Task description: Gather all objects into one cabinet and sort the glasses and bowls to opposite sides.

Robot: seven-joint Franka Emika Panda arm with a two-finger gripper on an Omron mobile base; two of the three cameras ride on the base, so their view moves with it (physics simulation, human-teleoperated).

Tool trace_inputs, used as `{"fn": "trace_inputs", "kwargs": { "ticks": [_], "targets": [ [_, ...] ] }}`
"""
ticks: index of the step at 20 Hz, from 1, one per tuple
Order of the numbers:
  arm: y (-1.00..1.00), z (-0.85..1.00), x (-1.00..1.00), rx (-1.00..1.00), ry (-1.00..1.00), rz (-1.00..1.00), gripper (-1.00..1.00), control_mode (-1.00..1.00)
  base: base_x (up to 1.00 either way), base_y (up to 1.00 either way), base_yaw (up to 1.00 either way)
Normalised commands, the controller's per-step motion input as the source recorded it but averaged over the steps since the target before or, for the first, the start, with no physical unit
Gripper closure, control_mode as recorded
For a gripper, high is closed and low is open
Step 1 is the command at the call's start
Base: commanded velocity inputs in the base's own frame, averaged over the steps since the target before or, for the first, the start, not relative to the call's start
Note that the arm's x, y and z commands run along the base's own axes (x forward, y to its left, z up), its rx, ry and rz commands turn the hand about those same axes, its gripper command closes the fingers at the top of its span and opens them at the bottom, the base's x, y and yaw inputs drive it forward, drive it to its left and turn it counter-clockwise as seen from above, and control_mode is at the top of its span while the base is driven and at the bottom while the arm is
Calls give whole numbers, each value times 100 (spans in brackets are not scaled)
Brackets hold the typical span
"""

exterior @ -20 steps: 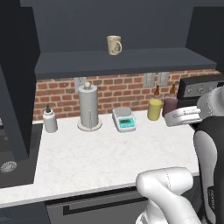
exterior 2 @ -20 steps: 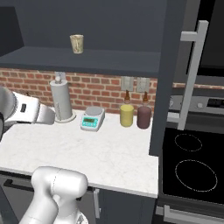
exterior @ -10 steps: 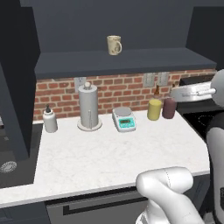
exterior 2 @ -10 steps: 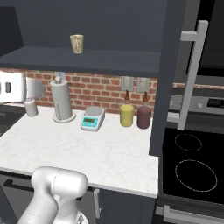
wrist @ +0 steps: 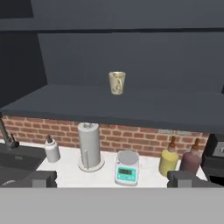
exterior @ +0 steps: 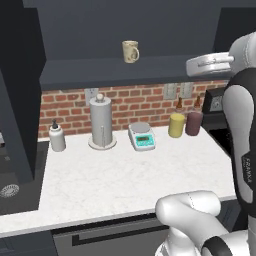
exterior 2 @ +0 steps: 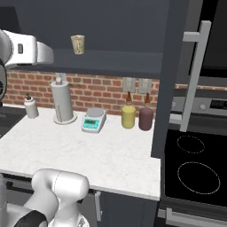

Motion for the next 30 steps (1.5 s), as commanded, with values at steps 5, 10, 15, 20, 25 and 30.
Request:
{"fn": "trace_inputs", "kwargs": {
  "ticks": [5,10,15,20,25,30],
  "targets": [
    [-3,-22,65,0,-3,1,-100,-100,0,0,0],
    [-4,-40,51,0,-15,10,-100,-100,0,0,0],
    [-2,-17,41,1,-18,11,-100,-100,0,0,0],
    [0,0,29,0,-2,6,-100,-100,0,0,0],
    [0,-1,47,0,-1,2,-100,-100,0,0,0],
    [0,-6,38,0,0,4,-100,-100,0,0,0]
  ]
}}
